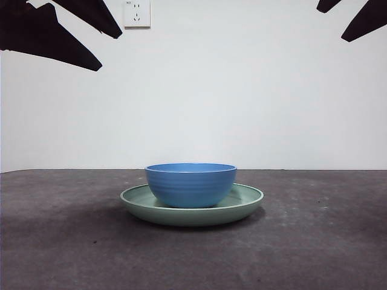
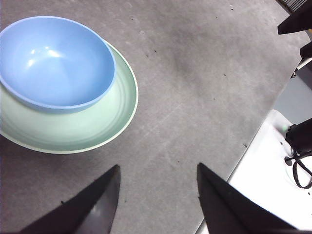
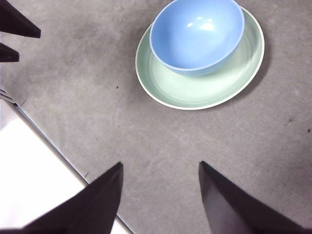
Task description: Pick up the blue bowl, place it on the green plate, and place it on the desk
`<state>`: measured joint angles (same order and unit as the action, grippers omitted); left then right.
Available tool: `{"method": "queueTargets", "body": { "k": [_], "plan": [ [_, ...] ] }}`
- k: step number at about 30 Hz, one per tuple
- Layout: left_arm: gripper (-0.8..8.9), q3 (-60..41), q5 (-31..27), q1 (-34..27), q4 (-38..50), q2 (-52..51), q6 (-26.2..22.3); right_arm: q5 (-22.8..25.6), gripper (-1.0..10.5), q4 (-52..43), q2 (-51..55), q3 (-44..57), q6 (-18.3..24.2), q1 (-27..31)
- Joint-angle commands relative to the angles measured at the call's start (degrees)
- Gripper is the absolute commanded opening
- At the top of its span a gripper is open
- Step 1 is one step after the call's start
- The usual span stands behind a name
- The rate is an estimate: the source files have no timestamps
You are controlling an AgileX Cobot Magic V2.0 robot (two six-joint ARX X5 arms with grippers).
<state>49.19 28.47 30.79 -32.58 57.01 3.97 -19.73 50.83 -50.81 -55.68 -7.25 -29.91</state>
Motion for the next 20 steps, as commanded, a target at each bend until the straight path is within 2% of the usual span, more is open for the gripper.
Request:
{"method": "queueTargets", "body": {
  "k": [1,3,5,7,8,20],
  "plan": [
    [2.48,0.5,0.3,0.4,0.4,0.3,-0.3,-0.1,2.5,-0.2,-0.4,-0.9,0.9,-0.3],
    [2.46,0.5,0.3,0.4,0.4,0.3,-0.3,-0.1,2.4,0.0,-0.4,-0.9,0.9,-0.3],
    [2.14,0.5,0.3,0.4,0.4,0.3,-0.3,-0.1,1.4,0.5,-0.4,-0.9,0.9,-0.3],
    [0.84,0.5,0.3,0.4,0.5,0.3,-0.3,-0.1,0.0,1.1,-0.4,-0.9,1.1,-0.3],
    [0.03,0.5,0.3,0.4,0.5,0.3,-0.3,-0.1,0.1,1.3,-0.4,-0.9,1.4,-0.3],
    [0.09,0.5,0.3,0.4,0.7,0.3,-0.3,0.3,0.1,1.5,-0.4,-0.9,1.7,-0.3]
  ]
}}
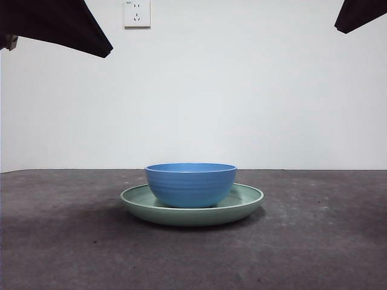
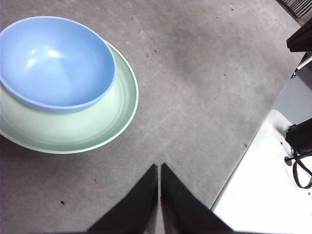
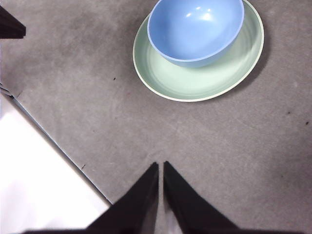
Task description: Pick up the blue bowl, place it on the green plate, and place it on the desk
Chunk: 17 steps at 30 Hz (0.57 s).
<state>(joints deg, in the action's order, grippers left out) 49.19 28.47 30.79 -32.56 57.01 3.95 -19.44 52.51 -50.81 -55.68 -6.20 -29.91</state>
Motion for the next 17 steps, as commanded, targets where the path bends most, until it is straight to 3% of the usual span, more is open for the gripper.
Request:
{"method": "queueTargets", "body": {
  "k": [1,16,17],
  "plan": [
    [0.09,0.5,0.3,0.4,0.8,0.3,-0.3,0.0,0.1,-0.2,-0.4,-0.9,0.7,-0.3],
    [0.1,0.5,0.0,-0.1,1.1,-1.6,-0.4,0.0,0.1,-0.2,-0.4,-0.9,0.7,-0.3],
    [0.1,0.5,-0.1,-0.3,1.1,-2.4,-2.1,0.0,0.1,-0.2,-0.4,-0.9,0.7,-0.3]
  ]
}}
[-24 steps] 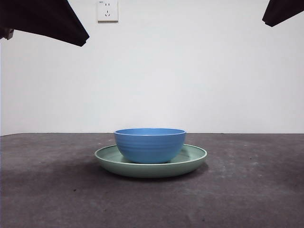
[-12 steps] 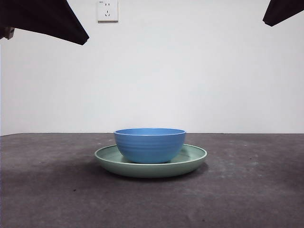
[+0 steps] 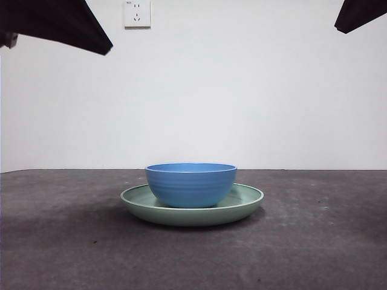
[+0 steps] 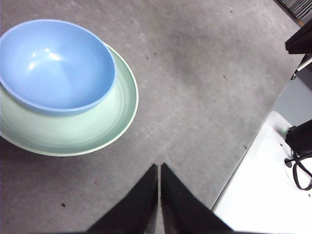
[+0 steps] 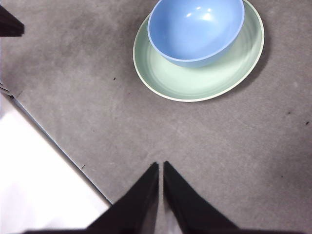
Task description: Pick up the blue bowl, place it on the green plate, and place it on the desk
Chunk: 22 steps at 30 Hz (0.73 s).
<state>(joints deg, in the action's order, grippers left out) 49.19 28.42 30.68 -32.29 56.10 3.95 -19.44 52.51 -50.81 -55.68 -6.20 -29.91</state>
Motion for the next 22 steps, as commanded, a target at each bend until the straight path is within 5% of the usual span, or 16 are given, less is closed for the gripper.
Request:
{"method": "queueTargets", "body": {
  "k": [1,14,22],
  "plan": [
    [0.1,0.5,-0.3,-0.7,0.8,-2.6,-4.8,0.0,0.1,-0.2,-0.4,-0.9,0.7,-0.3],
    [0.1,-13.5,-16.7,-20.7,26.2,-27.4,-7.8,0.0,0.1,-0.2,-0.4,-0.9,0.7,-0.3],
    [0.09,-29.9,-21.0,-29.4,29.1,-42.8,-7.5,0.0,0.1,-0.2,-0.4,-0.9,0.7,-0.3]
  ]
}}
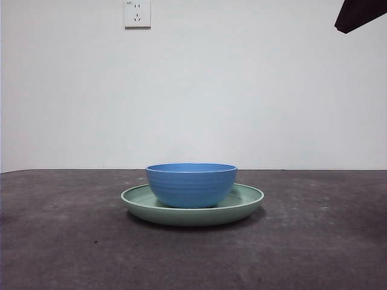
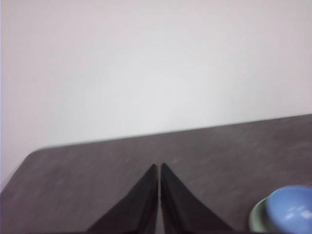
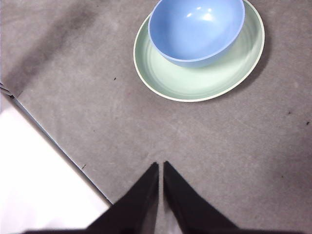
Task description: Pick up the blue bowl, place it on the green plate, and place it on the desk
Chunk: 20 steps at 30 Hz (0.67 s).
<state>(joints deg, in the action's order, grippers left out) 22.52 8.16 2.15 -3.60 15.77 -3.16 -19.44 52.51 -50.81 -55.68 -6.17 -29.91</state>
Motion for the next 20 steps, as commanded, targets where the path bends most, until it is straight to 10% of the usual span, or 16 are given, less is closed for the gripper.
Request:
{"method": "queueTargets", "body": {
  "k": [1,20],
  "plan": [
    [0.09,-5.1,-0.8,-1.4,0.3,-4.0,-0.2,0.0,0.1,-0.2,-0.4,-0.9,0.6,-0.3],
    [0.1,-21.3,-1.1,-3.4,-3.9,-15.4,1.7,0.0,0.1,-0.2,-0.4,-0.9,0.6,-0.3]
  ]
}}
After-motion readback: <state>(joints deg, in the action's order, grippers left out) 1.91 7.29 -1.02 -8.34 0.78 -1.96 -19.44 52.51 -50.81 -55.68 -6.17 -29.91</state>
